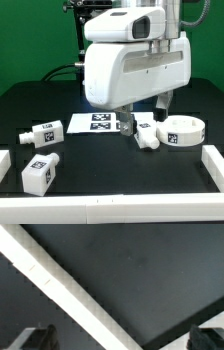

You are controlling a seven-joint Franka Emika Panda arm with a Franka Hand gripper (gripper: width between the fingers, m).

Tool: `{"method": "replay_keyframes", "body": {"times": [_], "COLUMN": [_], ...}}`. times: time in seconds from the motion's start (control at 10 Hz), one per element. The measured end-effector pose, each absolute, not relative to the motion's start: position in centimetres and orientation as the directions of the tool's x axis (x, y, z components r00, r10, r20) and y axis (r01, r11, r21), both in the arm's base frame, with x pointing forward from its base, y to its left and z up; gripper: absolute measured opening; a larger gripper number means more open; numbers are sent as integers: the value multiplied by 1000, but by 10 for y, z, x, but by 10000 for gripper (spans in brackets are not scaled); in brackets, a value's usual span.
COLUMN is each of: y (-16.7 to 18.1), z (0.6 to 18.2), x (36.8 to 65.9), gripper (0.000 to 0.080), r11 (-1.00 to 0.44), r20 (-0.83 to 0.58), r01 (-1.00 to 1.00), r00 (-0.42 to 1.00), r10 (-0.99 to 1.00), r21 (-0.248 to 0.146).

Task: Assemble stool

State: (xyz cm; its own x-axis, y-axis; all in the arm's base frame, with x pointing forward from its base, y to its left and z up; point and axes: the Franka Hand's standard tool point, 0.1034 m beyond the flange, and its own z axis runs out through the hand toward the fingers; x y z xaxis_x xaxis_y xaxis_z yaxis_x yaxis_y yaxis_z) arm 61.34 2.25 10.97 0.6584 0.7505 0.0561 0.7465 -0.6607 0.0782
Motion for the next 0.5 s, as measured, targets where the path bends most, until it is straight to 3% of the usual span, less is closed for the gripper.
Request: {"method": "replay_keyframes", "body": {"times": [0.5], "y": [24], "z": [110], "x": [612], "gripper": [650], "r11": [-661], "r20": [56], "r01": [746], "r00": [659], "r10": [750], "r21": [77]}}
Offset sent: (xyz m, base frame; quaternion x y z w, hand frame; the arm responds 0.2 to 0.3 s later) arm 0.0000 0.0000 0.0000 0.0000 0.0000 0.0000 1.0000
